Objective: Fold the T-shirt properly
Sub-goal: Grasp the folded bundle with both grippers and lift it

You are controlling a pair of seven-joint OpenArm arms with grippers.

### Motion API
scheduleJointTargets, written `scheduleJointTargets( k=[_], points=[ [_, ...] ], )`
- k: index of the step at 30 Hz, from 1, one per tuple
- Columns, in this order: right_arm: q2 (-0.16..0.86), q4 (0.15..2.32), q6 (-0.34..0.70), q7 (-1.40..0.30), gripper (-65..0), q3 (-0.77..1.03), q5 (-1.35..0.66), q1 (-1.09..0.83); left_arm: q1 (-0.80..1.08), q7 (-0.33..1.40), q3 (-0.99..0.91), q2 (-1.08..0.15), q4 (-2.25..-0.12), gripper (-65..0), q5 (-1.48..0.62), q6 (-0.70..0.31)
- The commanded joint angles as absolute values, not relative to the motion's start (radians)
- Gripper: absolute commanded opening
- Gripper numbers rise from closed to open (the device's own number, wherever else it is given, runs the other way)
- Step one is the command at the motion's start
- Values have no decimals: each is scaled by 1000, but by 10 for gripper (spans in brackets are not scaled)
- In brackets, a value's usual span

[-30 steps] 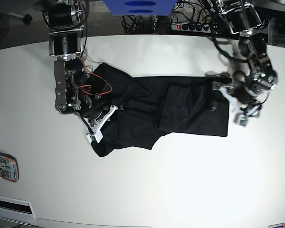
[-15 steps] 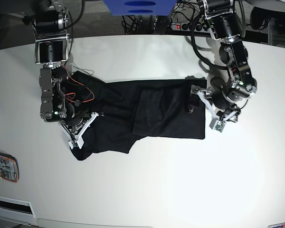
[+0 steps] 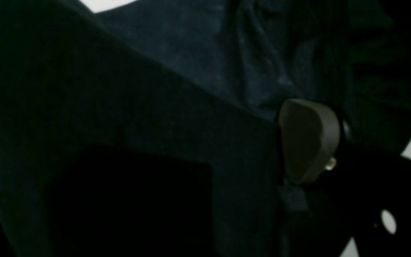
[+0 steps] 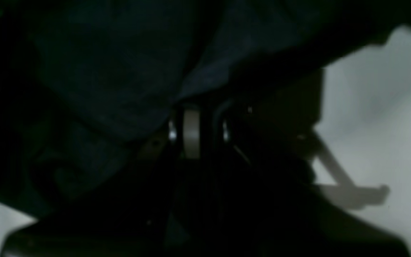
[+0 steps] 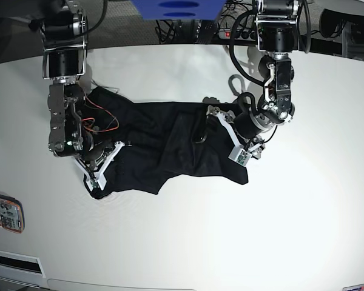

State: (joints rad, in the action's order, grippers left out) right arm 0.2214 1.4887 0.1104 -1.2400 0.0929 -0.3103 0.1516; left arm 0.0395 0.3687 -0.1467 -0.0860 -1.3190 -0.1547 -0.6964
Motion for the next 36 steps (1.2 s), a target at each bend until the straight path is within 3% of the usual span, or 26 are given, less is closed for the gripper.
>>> scheduleJointTargets(
  k=[1,11,19,25,36],
  points=[
    [231,1537,116,-1242,-650,104,-321,180,53,414,-145,-99,-1322,0,-140,-698],
    [213,1738,114,-1386,-650,97,-320,183,122,414,-147,-142,-1386,0,-140,-698],
    [59,1844,110,-1396,-650,30,-318,183,120,414,-139,-136,-1385,0,-140,-698],
    [12,1844,-59,-1396,-650,-128,-274,185,91,414,-137,-131,-1380,0,-139,-698],
    [-93,1828,-133,-1396,-650,-314,-150,193,77,415,-139,-105,-1386,0,-139,-698]
  ],
)
